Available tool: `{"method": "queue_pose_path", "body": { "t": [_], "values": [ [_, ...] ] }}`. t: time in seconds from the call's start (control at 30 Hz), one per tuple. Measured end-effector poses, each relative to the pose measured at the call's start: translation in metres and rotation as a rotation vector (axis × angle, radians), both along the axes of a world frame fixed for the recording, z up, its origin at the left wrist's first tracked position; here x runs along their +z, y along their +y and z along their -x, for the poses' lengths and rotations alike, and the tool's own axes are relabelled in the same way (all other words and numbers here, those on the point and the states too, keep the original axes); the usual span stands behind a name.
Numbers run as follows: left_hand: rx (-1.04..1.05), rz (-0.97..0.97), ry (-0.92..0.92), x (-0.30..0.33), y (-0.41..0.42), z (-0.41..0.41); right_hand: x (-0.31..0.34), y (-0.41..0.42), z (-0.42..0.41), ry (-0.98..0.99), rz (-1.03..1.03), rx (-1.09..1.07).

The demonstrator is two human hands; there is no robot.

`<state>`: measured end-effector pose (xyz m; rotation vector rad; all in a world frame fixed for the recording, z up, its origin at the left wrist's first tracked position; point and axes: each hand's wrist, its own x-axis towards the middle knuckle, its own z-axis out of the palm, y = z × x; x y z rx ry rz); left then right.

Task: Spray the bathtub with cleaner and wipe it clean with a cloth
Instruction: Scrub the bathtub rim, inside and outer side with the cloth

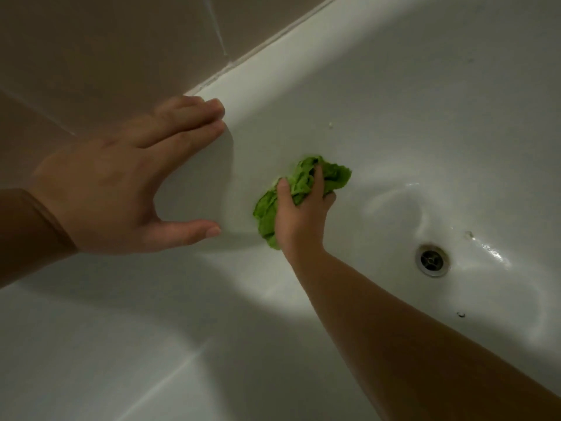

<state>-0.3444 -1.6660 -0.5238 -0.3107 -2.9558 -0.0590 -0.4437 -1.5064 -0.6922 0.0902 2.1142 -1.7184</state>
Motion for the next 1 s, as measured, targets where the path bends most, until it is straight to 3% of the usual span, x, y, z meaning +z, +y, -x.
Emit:
{"method": "queue_pose_path", "body": {
  "t": [0.1,0.2,0.27,0.37,0.43,0.57,0.67,0.77,0.83,1.0],
  "values": [
    [-0.003,-0.024,-0.001,-0.005,-0.001,0.002,-0.036,0.000,0.021,0.012,-0.070,-0.114],
    [-0.014,-0.035,-0.028,-0.006,-0.001,0.009,-0.065,0.003,0.003,-0.215,-0.175,-0.080],
    [-0.006,-0.040,-0.037,-0.004,-0.001,0.011,-0.067,0.007,-0.011,-0.299,-0.141,0.011],
    [0.047,-0.102,-0.043,-0.008,0.002,0.009,-0.068,0.015,0.002,-0.118,-0.096,0.044],
    [0.147,-0.194,-0.057,-0.014,0.005,0.007,-0.082,0.024,0.026,0.037,-0.202,0.015],
    [0.207,-0.224,-0.095,-0.019,0.006,0.007,-0.099,0.029,0.048,-0.120,-0.416,-0.052],
    [0.227,-0.234,-0.104,-0.016,0.009,0.009,-0.072,0.020,0.040,-0.229,-0.188,-0.050],
    [0.213,-0.246,-0.079,-0.012,0.015,0.013,-0.025,0.017,0.053,-0.024,0.044,-0.060],
    [0.201,-0.260,-0.068,-0.009,0.020,0.016,-0.001,0.018,0.074,0.098,0.068,-0.100],
    [0.118,-0.141,-0.047,-0.004,0.014,0.022,0.020,0.019,0.071,0.030,0.099,-0.145]
  ]
}}
